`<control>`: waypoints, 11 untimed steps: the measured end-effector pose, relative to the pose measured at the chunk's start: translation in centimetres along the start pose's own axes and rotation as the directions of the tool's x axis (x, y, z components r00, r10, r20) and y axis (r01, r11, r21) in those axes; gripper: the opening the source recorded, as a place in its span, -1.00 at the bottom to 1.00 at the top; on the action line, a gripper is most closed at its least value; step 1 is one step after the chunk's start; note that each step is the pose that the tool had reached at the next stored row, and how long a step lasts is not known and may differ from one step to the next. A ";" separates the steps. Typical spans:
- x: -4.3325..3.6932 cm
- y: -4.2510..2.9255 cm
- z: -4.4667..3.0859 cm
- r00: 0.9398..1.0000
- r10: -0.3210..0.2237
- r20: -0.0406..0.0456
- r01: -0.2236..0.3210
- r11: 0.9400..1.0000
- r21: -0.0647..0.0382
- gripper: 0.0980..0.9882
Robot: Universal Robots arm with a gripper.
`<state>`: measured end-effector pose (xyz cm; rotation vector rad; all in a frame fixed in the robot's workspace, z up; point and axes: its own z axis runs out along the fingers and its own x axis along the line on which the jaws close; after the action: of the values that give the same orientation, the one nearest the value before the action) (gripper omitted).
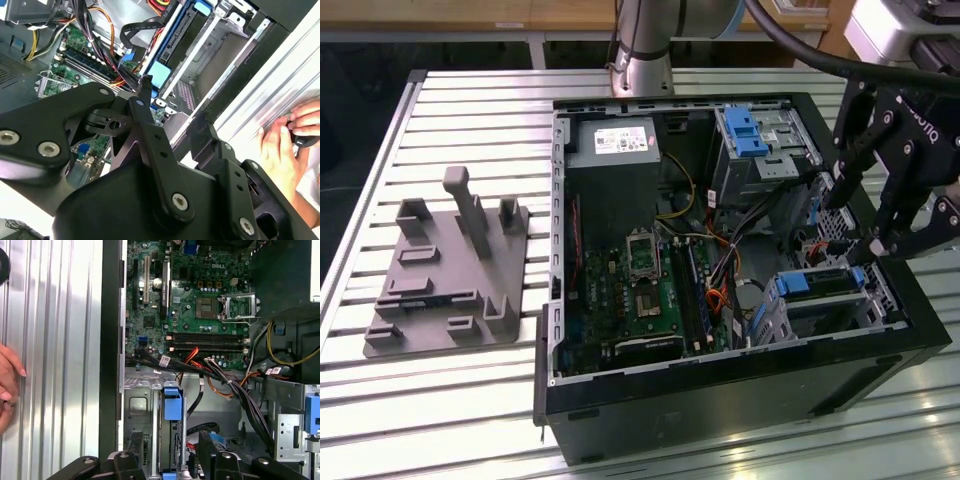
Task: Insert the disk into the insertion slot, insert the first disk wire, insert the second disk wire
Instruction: 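Insert the first disk wire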
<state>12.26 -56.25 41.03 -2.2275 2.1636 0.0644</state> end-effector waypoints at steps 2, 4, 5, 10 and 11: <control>-0.61 -0.03 0.04 1.000 0.000 -0.002 0.000 1.000 0.000 0.03; -1.45 -0.09 0.08 1.000 0.000 -0.005 0.000 1.000 0.000 0.03; -1.82 -0.19 0.11 1.000 0.000 -0.008 0.000 1.000 0.000 0.03; -2.07 -1.05 0.13 0.998 0.000 -0.055 -0.001 1.000 -0.004 0.03; -2.07 -1.27 0.13 0.998 0.000 -0.068 -0.001 1.000 -0.005 0.03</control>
<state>13.47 -54.15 41.01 -2.2639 2.1996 -0.0060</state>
